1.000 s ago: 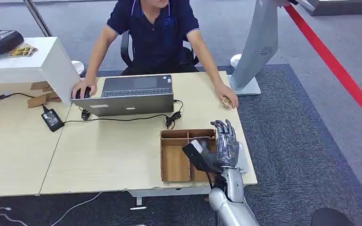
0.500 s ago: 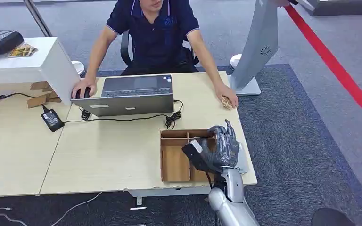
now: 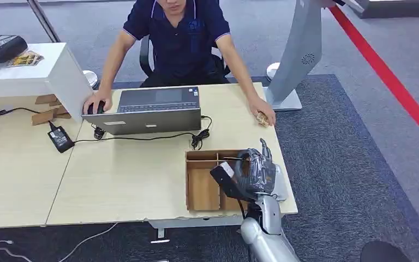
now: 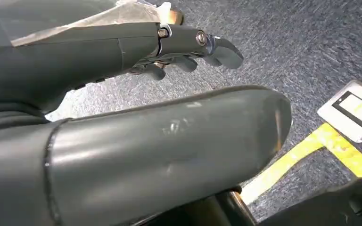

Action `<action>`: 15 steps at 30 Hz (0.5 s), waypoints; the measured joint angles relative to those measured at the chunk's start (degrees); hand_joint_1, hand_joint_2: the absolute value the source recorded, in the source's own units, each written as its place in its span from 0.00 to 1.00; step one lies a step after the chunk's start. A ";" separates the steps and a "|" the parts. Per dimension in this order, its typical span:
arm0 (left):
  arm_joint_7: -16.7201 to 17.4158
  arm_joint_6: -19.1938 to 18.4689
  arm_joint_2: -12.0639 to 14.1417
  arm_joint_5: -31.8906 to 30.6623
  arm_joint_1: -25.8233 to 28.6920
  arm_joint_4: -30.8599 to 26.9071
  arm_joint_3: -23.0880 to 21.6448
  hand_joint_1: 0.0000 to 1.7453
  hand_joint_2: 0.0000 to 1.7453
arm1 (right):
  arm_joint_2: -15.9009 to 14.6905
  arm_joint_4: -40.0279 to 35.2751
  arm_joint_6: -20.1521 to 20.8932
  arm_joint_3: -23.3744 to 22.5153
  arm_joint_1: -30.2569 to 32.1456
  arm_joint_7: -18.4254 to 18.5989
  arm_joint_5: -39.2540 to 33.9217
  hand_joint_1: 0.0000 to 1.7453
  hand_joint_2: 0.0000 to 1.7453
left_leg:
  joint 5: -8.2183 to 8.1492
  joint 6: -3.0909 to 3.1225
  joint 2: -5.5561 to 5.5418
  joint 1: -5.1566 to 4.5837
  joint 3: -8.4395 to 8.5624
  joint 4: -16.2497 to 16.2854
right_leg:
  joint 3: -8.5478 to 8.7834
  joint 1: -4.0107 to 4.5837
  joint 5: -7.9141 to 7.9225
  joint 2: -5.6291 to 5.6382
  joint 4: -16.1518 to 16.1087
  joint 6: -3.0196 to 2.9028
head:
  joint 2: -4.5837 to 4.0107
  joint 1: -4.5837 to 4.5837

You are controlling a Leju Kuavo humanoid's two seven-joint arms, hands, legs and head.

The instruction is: Pass the card to the sensor for recognition and then transmit it.

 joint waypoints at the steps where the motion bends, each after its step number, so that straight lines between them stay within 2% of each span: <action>1: 0.00 0.00 0.00 0.00 0.00 0.00 0.00 0.00 0.00 | 0.04 0.00 0.00 0.00 0.00 0.00 -0.02 0.69 1.00 | 0.00 0.00 0.00 0.00 0.00 0.00 | 0.00 0.00 0.00 0.00 0.00 0.00 | 0.00 0.02; 2: 0.00 0.00 0.00 0.00 0.00 0.00 0.00 0.00 0.00 | 0.04 0.00 0.00 0.02 0.00 0.00 -0.02 0.69 1.00 | 0.00 0.00 0.00 0.00 0.00 0.00 | 0.00 0.00 0.00 0.00 0.00 0.00 | 0.00 0.00; 4: 0.00 0.00 0.00 -0.02 0.00 0.00 0.00 0.00 0.00 | 0.07 0.00 0.00 0.02 0.00 0.00 -0.04 0.75 1.00 | 0.00 0.00 0.00 0.00 0.00 0.00 | 0.00 0.00 0.00 0.00 0.00 0.00 | 0.00 0.02; 5: 0.00 0.00 0.00 0.00 0.00 0.00 0.00 0.00 0.00 | 0.07 0.00 0.00 0.02 0.00 0.00 -0.04 0.83 1.00 | 0.00 0.00 0.00 0.00 0.00 0.00 | 0.00 0.00 0.00 0.00 0.00 0.00 | 0.00 0.00; 6: 0.00 0.00 0.00 0.00 0.00 0.00 0.00 0.00 0.00 | 0.07 0.00 0.00 0.02 0.00 0.00 -0.09 0.98 1.00 | 0.00 0.00 0.00 0.00 0.00 0.00 | 0.00 0.00 0.00 0.00 0.00 0.00 | 0.00 0.00; 15: -0.04 0.15 -0.02 0.39 0.00 0.00 0.00 0.00 0.00 | 0.13 -0.02 0.00 0.07 0.09 -0.59 0.17 1.00 1.00 | 0.00 0.00 0.00 0.00 0.00 0.00 | 0.00 0.00 0.00 0.00 0.00 0.00 | 0.00 0.00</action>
